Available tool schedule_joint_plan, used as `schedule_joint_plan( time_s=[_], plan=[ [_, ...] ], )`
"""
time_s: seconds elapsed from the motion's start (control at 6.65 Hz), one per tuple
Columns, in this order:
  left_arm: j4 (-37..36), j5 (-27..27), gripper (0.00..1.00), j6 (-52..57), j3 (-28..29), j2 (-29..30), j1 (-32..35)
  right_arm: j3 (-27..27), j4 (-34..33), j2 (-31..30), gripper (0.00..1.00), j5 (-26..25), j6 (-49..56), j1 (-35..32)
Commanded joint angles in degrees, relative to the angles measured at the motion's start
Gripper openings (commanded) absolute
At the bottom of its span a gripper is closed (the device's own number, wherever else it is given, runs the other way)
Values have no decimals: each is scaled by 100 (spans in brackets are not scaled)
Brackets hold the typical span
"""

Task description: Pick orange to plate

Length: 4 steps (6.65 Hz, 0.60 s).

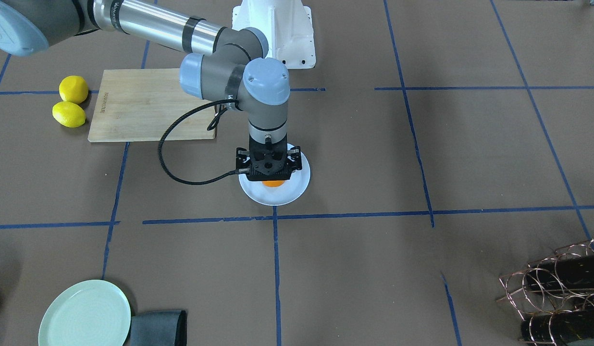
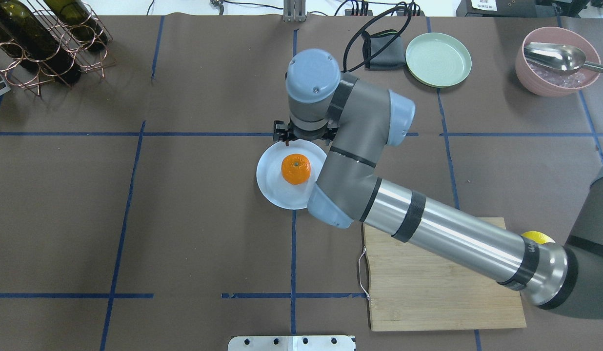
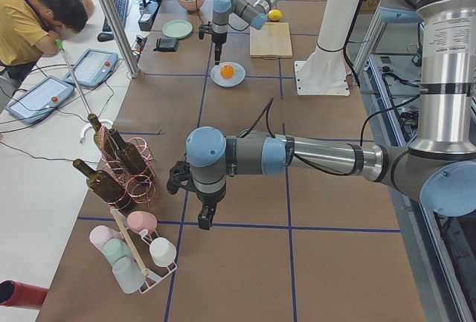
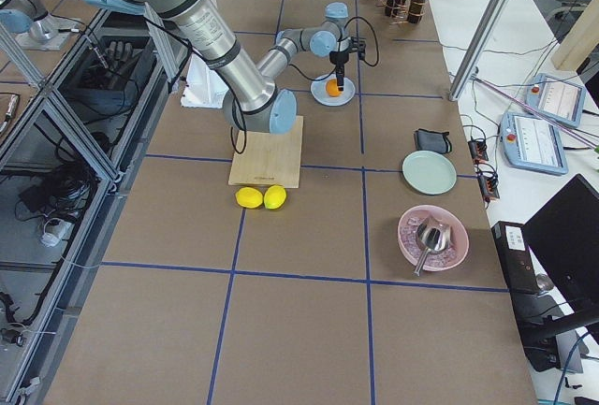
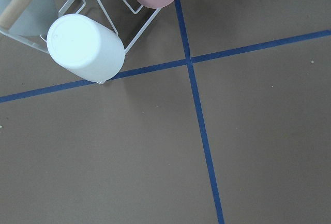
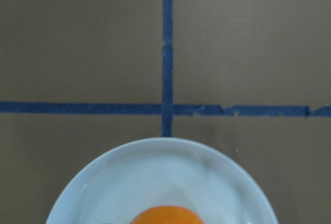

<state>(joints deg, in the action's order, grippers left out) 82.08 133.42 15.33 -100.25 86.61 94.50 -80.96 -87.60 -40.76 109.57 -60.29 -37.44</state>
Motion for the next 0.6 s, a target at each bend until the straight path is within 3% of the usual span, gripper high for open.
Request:
schedule_joint_plan(
  time_s=[0.0, 0.15, 0.45],
  plan=[
    [-25, 87, 100, -12, 16, 4, -2, -1214, -597, -1182, 100, 1185, 2360, -1347],
    [-17, 97, 100, -38, 76, 5, -10, -1612, -792, -1798, 100, 1460, 3539, -2024],
    [9, 106, 100, -518, 68, -39, -10, -1738, -1065, -2775, 100, 2032, 6002, -3325]
  ],
)
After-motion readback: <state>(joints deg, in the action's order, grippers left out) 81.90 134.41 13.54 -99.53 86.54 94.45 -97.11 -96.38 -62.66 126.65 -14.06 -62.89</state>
